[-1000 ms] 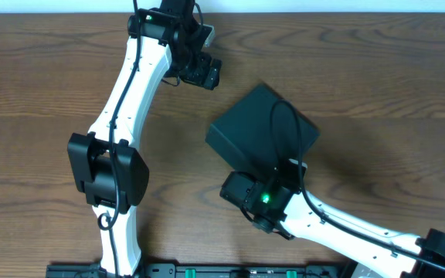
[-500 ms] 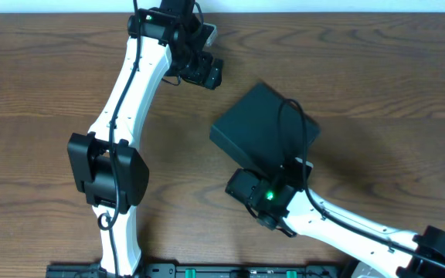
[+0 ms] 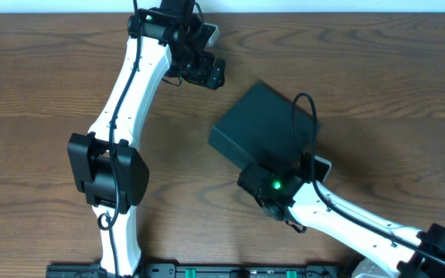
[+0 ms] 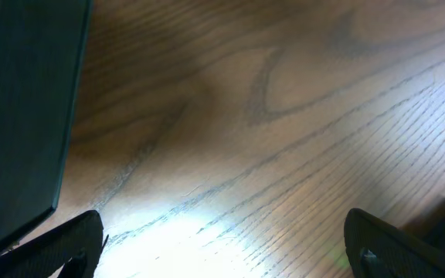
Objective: Pack container
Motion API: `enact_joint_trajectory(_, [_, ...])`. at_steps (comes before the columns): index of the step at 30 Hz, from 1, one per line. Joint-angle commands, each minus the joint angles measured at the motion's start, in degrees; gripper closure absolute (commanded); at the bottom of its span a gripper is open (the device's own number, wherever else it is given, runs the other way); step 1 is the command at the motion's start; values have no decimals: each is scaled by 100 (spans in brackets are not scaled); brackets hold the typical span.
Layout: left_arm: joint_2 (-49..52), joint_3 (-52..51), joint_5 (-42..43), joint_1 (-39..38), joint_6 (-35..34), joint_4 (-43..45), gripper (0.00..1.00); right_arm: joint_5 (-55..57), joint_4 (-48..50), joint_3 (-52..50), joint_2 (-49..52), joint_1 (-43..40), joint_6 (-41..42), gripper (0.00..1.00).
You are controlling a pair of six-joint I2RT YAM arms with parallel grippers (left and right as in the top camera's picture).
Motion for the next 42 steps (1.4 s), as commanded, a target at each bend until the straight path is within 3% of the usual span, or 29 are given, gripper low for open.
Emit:
enact_joint_trajectory(1, [-15,-39,-203,-2,101,-46,4,-417,103,-42,46,-52,136,1])
enact_joint_trajectory(5, [-15,-39,-619,11,103,-31,4,-1307,181,-26,-2,116,-229,1])
enact_joint_trajectory(15, [-15,-39,-640,46,103,-33,4,-1182,505,11,-1132,590,-208,1])
enact_joint_trajectory(23, [-15,-39,-638,46,151,-2,5,-369,1126,-46,-450,590,-225,1])
enact_joint_trajectory(42, [-15,-39,-577,39,232,35,5,538,1102,-52,466,350,-98,1])
